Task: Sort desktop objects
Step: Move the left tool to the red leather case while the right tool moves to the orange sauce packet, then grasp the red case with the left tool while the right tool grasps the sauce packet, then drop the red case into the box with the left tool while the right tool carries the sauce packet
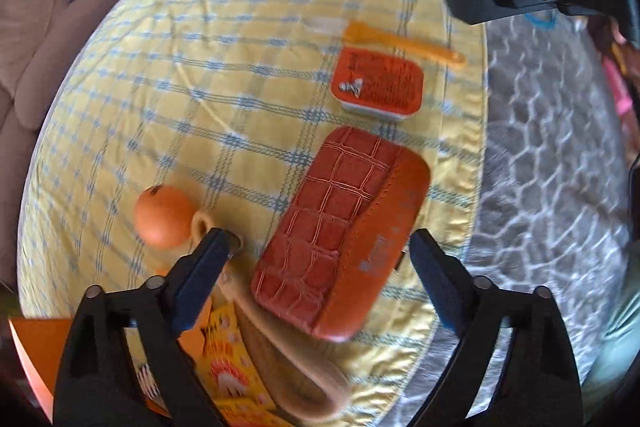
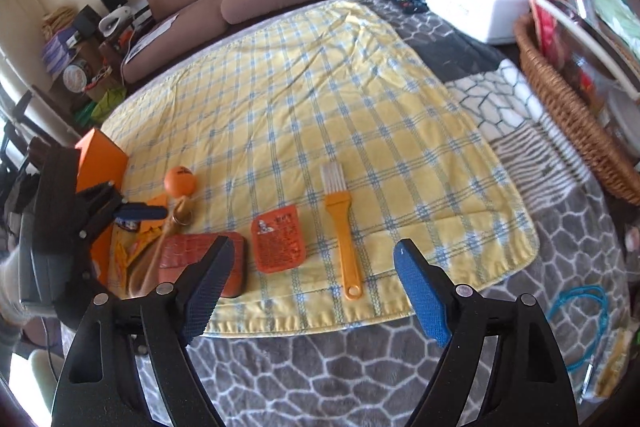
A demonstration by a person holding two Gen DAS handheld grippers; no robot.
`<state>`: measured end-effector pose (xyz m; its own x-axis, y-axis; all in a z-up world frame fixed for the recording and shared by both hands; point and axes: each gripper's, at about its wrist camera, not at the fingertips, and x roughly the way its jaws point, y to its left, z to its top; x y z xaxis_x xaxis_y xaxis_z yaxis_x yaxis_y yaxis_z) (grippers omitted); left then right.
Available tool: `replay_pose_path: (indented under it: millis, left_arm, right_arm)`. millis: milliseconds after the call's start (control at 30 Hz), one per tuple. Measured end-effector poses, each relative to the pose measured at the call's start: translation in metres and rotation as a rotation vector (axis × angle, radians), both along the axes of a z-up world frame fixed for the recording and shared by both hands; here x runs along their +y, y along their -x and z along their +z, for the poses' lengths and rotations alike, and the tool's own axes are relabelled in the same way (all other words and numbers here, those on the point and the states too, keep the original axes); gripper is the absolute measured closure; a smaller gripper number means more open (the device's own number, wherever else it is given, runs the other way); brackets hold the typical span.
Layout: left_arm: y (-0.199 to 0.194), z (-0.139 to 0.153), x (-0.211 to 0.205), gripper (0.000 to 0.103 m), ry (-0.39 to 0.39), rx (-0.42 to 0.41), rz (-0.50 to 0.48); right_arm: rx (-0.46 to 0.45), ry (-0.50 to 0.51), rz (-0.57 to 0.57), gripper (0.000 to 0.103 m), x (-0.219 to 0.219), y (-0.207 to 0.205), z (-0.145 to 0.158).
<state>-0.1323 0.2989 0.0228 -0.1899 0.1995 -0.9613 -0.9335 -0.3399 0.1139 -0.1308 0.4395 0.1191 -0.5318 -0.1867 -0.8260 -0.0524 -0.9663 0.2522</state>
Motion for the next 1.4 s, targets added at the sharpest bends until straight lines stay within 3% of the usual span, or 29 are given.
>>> replay_pose_path:
  millis: [100, 233, 433, 500, 567, 600, 633, 667, 700, 867, 1000, 1100, 1167, 1400]
  left_arm:
    - [0.001, -0.009, 0.008, 0.015, -0.001, -0.024, -0.016]
    - [0.01, -0.011, 0.005, 0.02, -0.046, -0.117, 0.004]
    - [0.009, -0.009, -0.003, 0.028, -0.088, -0.127, 0.009]
    - [0.008, -0.01, -0.003, 0.026, -0.094, -0.128, 0.014]
    - [0.005, -0.012, -0.001, 0.014, -0.091, -0.128, 0.009]
    - [0.002, -0.014, 0.001, 0.013, -0.08, -0.119, 0.004]
    - [0.0, -0.014, 0.002, 0.015, -0.07, -0.108, 0.003]
    - [-0.001, -0.011, 0.002, 0.032, -0.079, -0.107, 0.004]
    - [0.0, -0.007, 0.001, 0.036, -0.088, -0.114, 0.01]
    - [-0.005, 0.002, -0.006, 0.04, -0.1, -0.099, 0.051]
    - [-0.001, 0.027, -0.018, 0.04, -0.171, -0.117, 0.135]
    - [0.008, 0.056, -0.036, 0.04, -0.278, -0.218, 0.195]
    - [0.006, 0.07, -0.048, 0.04, -0.31, -0.234, 0.215]
    - [0.012, 0.144, -0.138, 0.04, -0.429, -0.207, 0.37]
  right_arm:
    - [-0.016, -0.018, 0.036, 0.022, -0.008, 0.008, -0.016]
    - [-0.03, -0.008, 0.067, 0.027, -0.016, 0.02, -0.032]
    - [-0.046, -0.016, 0.102, 0.03, -0.033, 0.035, -0.049]
    - [-0.056, -0.032, 0.11, 0.03, -0.039, 0.041, -0.054]
    - [-0.072, -0.052, 0.115, 0.03, -0.043, 0.045, -0.062]
    - [-0.071, -0.057, 0.112, 0.031, -0.043, 0.047, -0.064]
    - [-0.068, -0.06, 0.109, 0.036, -0.042, 0.048, -0.064]
    - [-0.068, -0.068, 0.106, 0.049, -0.041, 0.049, -0.065]
    - [-0.064, -0.065, 0.108, 0.06, -0.04, 0.05, -0.064]
    - [-0.055, -0.069, 0.096, 0.062, -0.037, 0.046, -0.058]
    - [-0.016, -0.006, 0.062, 0.062, -0.027, 0.035, -0.04]
    - [0.0, -0.005, 0.062, 0.062, -0.028, 0.029, -0.022]
    - [0.012, -0.007, 0.067, 0.062, -0.03, 0.022, -0.008]
    - [0.023, 0.013, 0.071, 0.062, -0.047, 0.001, 0.022]
